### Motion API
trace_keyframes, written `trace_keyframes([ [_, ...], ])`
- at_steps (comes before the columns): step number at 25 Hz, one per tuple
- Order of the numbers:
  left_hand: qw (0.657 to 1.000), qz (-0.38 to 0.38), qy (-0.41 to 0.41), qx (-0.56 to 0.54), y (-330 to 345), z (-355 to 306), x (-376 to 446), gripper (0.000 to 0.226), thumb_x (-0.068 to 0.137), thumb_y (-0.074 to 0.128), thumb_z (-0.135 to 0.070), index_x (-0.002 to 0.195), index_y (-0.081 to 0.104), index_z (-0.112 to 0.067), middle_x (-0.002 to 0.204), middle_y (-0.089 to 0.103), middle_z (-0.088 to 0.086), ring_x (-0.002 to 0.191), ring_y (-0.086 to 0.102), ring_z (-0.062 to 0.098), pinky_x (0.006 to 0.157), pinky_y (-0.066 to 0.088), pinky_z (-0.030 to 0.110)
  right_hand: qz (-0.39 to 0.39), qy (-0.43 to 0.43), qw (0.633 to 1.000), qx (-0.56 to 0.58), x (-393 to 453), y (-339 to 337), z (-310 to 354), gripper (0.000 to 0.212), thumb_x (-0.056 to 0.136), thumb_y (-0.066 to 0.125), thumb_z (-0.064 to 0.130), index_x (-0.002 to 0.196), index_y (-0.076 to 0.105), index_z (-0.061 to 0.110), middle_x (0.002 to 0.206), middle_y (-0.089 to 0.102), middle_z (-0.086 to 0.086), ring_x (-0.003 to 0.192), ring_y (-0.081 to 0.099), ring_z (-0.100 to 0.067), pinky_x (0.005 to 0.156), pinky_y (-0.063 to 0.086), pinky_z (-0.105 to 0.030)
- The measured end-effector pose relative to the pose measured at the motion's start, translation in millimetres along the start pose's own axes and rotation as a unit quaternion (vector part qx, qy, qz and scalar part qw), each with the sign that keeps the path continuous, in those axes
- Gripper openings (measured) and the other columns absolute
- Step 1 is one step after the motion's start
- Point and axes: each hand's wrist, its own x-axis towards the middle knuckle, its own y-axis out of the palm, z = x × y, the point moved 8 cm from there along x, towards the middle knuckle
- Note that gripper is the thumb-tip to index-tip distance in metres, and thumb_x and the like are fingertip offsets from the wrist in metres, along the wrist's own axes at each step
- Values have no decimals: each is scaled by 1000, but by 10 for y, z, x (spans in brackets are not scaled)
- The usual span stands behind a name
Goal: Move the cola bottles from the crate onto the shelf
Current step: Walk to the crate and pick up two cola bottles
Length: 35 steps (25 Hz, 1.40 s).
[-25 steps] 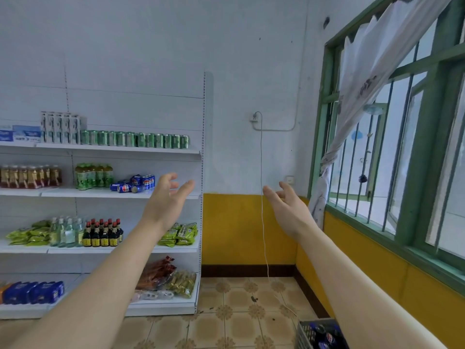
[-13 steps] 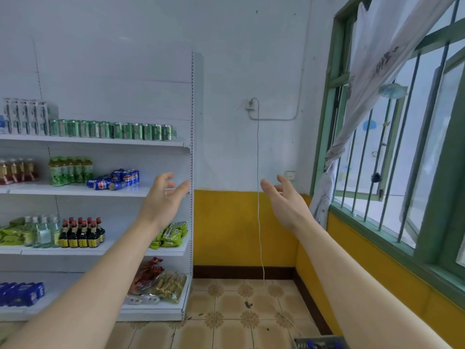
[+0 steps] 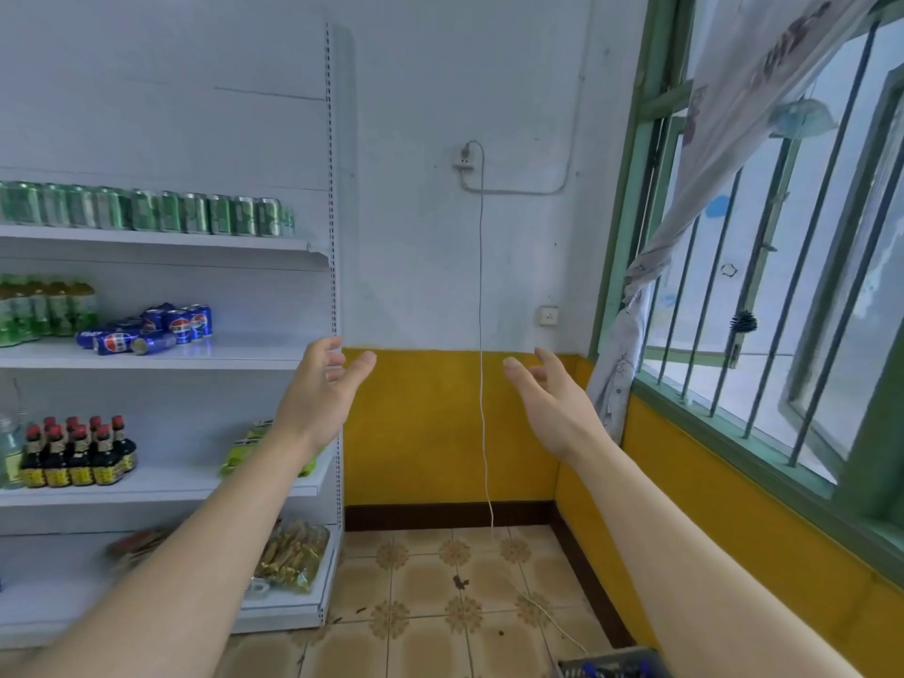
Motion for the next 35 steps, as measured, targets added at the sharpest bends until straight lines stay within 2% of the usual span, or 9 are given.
trace_keyframes([
  [9,997,58,-13,-41,733,898,1723,61,96,55,-53,147,38,-23,137,50,-2,122,48,15,92,36,32,-39,41,998,-18,1391,571,-527,79,94,43,71,159,18,36,157,42,4,139,46,-22,102,42,-36],
  [15,984,168,-6,-63,1837,1189,2333,61,95,59,-51,145,43,-19,124,56,-3,121,55,19,106,43,44,-103,101,988,-56,1659,301,-1222,85,88,43,80,158,17,40,155,44,8,129,54,-18,106,49,-51],
  [17,976,205,4,-69,2247,1227,2417,70,89,61,-60,144,42,-21,124,59,-2,121,57,21,106,44,49,-136,130,980,-68,1643,73,-1463,84,91,44,75,160,17,34,154,45,9,129,56,-10,103,52,-38],
  [19,966,250,9,-70,2731,1250,2434,83,76,58,-73,142,43,-25,125,60,-3,119,59,20,106,45,51,-164,160,971,-65,1593,-148,-1747,77,98,46,65,161,17,30,147,45,12,104,61,12,76,54,-13],
  [20,959,276,16,-70,3017,1270,2425,85,72,56,-76,141,44,-28,126,61,-4,119,60,19,105,46,51,-180,178,965,-64,1552,-257,-1923,75,99,47,61,161,18,30,147,44,11,101,61,13,69,51,-11],
  [23,938,338,28,-66,3809,1334,2275,76,79,55,-73,142,43,-32,128,60,-7,121,58,18,105,46,51,-229,224,944,-79,1406,-541,-2471,78,96,48,66,160,20,32,156,43,3,133,51,-16,95,53,-35],
  [25,924,378,34,-58,4333,1404,2140,64,89,55,-65,143,41,-33,129,58,-7,122,56,18,107,45,50,-251,250,932,-80,1322,-716,-2844,81,93,48,69,160,20,34,156,43,2,136,49,-20,106,50,-46],
  [30,860,508,48,-36,5647,1505,1727,60,93,57,-59,144,39,-33,134,57,-5,125,53,16,100,42,37,-295,320,898,-67,1115,-1185,-3742,81,93,49,70,159,21,34,157,42,2,137,48,-20,106,50,-49],
  [35,811,584,40,-16,6413,1742,1374,64,93,56,-57,148,35,-31,134,54,-4,124,52,16,92,42,33,-302,393,866,-72,865,-1342,-4451,82,92,49,71,160,21,33,159,39,1,141,43,-20,108,48,-49],
])
